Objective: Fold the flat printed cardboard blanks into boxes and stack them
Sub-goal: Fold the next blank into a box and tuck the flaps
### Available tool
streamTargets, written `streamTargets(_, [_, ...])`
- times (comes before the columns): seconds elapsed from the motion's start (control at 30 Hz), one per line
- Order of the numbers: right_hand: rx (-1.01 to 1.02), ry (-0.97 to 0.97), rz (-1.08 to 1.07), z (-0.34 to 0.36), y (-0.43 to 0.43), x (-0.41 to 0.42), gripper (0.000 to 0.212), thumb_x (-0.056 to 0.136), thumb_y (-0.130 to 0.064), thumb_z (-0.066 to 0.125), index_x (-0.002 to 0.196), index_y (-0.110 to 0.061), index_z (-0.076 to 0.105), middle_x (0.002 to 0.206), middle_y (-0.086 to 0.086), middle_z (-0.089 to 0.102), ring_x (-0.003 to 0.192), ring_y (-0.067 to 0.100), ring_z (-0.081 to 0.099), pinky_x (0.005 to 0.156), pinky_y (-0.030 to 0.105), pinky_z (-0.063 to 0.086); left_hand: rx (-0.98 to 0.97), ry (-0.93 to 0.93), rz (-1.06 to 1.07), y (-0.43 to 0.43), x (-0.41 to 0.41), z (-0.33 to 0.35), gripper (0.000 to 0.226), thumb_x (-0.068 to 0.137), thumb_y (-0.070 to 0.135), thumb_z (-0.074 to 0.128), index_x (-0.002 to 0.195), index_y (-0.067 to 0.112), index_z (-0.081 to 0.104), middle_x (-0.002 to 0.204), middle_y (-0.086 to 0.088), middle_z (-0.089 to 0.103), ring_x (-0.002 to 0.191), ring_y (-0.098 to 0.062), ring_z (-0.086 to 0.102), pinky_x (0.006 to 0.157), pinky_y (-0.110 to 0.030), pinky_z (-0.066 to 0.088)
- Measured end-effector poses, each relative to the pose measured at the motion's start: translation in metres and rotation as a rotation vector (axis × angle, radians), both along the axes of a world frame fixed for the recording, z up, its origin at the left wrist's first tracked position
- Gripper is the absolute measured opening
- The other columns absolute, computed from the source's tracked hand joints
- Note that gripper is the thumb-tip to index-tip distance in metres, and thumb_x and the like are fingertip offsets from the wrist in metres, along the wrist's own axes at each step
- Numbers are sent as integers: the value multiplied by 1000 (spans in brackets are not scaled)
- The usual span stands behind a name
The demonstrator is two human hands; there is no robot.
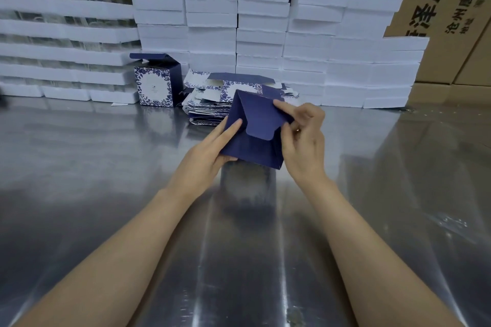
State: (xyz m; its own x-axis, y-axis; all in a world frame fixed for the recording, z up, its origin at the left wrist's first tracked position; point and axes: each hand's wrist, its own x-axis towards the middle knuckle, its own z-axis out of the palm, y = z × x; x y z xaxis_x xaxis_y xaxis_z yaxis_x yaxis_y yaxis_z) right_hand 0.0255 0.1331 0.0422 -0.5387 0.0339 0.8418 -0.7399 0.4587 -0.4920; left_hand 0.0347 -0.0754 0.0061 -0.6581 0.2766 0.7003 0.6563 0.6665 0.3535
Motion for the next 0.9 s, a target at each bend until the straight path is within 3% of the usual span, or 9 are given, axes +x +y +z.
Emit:
streamTargets(0.1, [-5,-19,8,2,1,1,22,90,-21,41,97,-37,55,121,-26,62,96,-2,51,83,27,44,8,-25,23,0,-1,-1,77,91,5,64,151,36,26,159,14,22,132,-22,47,91,-48,52])
streamTargets(0.17, [30,45,-63,3,2,-1,10,88,-35,53,92,-32,61,123,-24,59,106,6,46,92,34,41,-9,-28,42,1,1,1,78,91,9,64,150,41,24,159,17,21,130,-25,50,87,-48,54])
streamTargets(0.3, [160,-32,-22,-4,0,-6,52,80,-28,75,127,-17,55,142,-5,45,132,21,34,110,38,32,-80,22,117,4,6,4,73,90,20,67,148,42,29,157,19,24,113,-21,62,77,-42,56])
streamTargets(0.47, [118,-13,-137,-9,0,-7,59,82,-20,75,136,-17,52,134,1,50,122,23,36,99,2,21,-136,72,174,8,14,11,75,87,27,71,148,34,29,153,10,34,85,-24,71,62,-42,56])
streamTargets(0.53, [105,-16,-182,-7,-3,-7,61,82,-20,74,138,-19,50,135,-1,50,122,21,35,95,1,23,-122,105,156,11,16,13,78,84,24,74,148,34,30,151,7,39,76,-23,71,57,-42,55])
streamTargets(0.63, [101,-63,-253,-4,-5,-7,63,81,-24,73,139,-25,48,136,-6,49,125,18,34,88,13,33,-116,153,143,13,17,14,75,81,21,77,145,29,40,149,4,43,68,-19,70,52,-39,54])
streamTargets(0.7, [70,-59,-209,0,-4,-5,58,82,-26,72,136,-26,51,135,-7,49,125,15,36,90,9,33,-101,144,142,11,16,13,75,80,22,77,144,32,40,150,11,39,70,-16,70,55,-36,55])
streamTargets(0.77, [-125,-50,-67,4,-4,-1,44,88,-24,63,131,-21,55,131,-3,51,120,10,44,97,13,37,-64,69,134,8,15,13,82,80,29,77,144,47,29,148,24,32,80,-14,70,65,-34,55])
streamTargets(0.9, [-602,-272,81,12,2,-2,28,92,-24,45,109,-18,66,116,-3,61,102,1,56,93,21,42,-54,-124,69,6,17,15,96,67,72,60,137,69,-5,143,40,26,116,-14,60,88,-32,51])
